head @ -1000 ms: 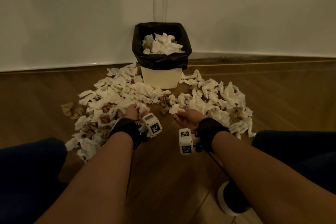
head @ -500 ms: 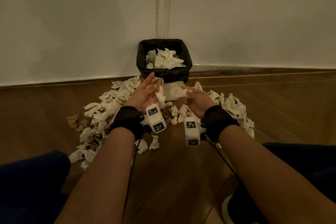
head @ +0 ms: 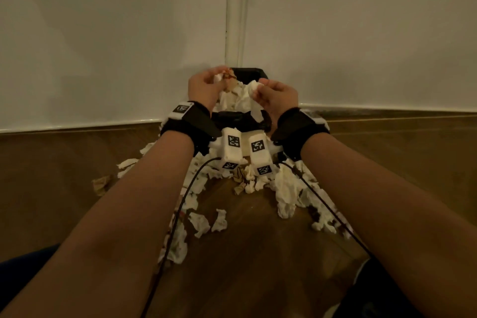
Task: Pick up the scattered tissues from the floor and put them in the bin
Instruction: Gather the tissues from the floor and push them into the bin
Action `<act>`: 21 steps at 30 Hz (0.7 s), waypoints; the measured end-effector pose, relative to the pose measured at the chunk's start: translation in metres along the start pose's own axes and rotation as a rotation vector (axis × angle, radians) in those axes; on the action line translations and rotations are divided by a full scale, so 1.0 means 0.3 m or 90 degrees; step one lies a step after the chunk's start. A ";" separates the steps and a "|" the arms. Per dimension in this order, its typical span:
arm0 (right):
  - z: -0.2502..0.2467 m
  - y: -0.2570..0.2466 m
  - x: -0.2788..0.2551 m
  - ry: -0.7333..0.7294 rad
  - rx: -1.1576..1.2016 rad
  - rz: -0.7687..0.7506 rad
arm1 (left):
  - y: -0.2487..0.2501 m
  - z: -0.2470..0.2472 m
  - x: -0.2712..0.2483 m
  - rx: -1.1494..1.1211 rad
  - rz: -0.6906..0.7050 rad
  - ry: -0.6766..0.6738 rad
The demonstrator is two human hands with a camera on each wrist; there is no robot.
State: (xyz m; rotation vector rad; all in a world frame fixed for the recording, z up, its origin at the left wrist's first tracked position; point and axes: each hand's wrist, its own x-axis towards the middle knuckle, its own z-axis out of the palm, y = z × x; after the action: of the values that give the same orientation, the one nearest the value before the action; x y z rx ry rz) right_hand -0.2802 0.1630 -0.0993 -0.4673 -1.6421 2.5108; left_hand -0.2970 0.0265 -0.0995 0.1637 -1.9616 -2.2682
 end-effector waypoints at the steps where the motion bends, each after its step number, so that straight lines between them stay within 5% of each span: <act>1: 0.015 -0.011 0.015 -0.008 0.016 -0.016 | 0.010 0.011 0.012 0.002 0.029 0.006; 4: 0.030 -0.028 0.072 -0.018 0.146 -0.002 | 0.028 0.037 0.056 -0.013 0.122 0.042; 6: 0.020 -0.011 0.106 -0.010 0.104 0.002 | 0.024 0.046 0.071 0.017 0.146 0.045; 9: -0.008 0.043 0.153 -0.022 -0.357 -0.062 | -0.031 0.047 0.077 0.198 0.116 0.023; 12: -0.018 0.071 0.159 -0.160 -0.862 -0.166 | -0.087 0.047 0.077 0.443 0.071 -0.009; 15: 0.001 0.086 0.143 -0.294 -0.972 -0.132 | -0.106 0.055 0.085 0.677 0.085 -0.076; 21: 0.017 0.110 0.165 -0.509 -1.175 -0.085 | -0.138 0.054 0.102 0.907 0.084 -0.193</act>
State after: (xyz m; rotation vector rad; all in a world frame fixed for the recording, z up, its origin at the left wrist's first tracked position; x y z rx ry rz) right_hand -0.3263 0.1574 -0.1370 0.6818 -3.5224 0.2624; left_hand -0.3313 0.0427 -0.1380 -0.1861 -3.1620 -0.4497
